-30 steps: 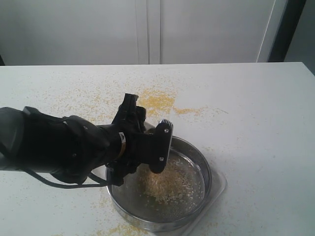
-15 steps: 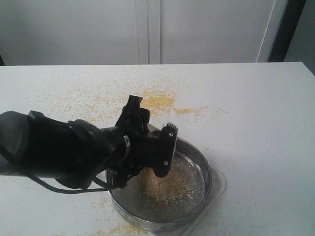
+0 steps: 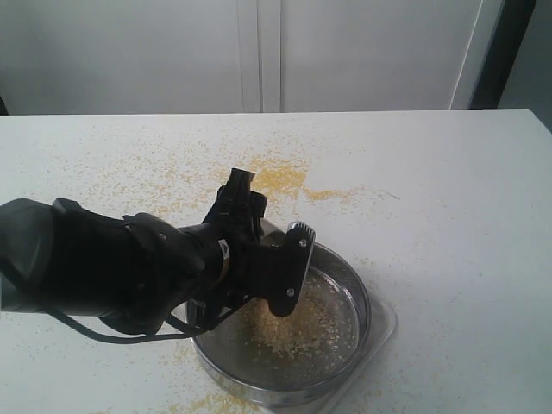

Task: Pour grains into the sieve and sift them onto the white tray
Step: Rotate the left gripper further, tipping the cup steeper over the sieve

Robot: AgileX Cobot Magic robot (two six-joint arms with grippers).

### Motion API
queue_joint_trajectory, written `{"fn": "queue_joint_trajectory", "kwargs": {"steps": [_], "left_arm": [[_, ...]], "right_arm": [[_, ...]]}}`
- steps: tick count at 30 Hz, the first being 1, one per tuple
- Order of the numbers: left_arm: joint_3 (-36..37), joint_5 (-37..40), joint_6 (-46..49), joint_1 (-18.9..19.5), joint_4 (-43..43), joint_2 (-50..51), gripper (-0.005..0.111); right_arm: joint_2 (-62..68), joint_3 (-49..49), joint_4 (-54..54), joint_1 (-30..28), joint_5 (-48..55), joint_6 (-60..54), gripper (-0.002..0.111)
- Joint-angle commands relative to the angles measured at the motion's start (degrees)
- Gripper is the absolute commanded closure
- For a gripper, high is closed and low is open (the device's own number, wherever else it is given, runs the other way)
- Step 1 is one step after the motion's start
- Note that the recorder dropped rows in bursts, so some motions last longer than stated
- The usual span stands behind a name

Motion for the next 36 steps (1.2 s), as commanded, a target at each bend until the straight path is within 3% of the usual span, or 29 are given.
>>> {"fn": "queue_joint_trajectory", "kwargs": {"steps": [1, 25, 36], "left_arm": [[-0.3, 1.4, 1.6, -0.2, 0.7, -0.2, 0.107], [-0.3, 2.9, 7.5, -0.2, 0.7, -0.2, 0.107], [-0.3, 6.8, 11.5, -2.7, 0.6, -0.2, 0.107]], "right_arm": [[-0.3, 0.3, 0.0, 0.3, -0.9, 0.0, 0.108], [-0.3, 0.3, 0.0, 0.3, -0.9, 0.0, 0.108], [-0.3, 0.3, 0.0, 0.3, -0.9, 0.0, 0.108]]}}
